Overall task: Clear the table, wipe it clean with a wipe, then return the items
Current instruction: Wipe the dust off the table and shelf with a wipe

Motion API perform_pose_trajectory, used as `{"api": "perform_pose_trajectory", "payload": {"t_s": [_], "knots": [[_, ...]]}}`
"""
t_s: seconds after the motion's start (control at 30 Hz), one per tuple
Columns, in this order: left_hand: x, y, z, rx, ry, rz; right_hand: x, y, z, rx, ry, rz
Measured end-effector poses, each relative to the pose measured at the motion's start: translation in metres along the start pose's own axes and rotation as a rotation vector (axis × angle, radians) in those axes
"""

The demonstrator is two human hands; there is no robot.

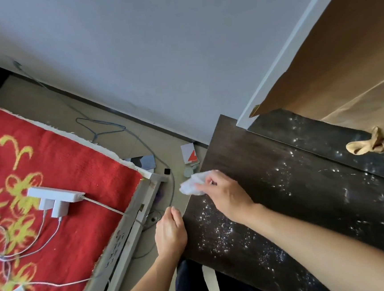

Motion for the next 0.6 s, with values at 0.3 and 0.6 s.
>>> {"api": "perform_pose_trajectory", "payload": {"t_s": [0.3, 0.6], "knots": [[-0.003, -0.003, 0.002, 0.040, -0.094, 0.015, -0.088, 0.040, -0.014, -0.333, -0.561, 0.008], [-0.060, -0.023, 0.038, 0.471, -0.313, 0.107, -0.042, 0.014, -0.100, -0.326, -0.723, 0.106]]}}
Point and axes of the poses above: each hand's wrist, its own z-axis towards the middle knuckle, its own y-axis out of the back of the hand, x = y × z, the point moved 8 cm from there along z, towards the middle knuckle, and after that the axes turned 11 degrees about -z, right-handed, at the moved point
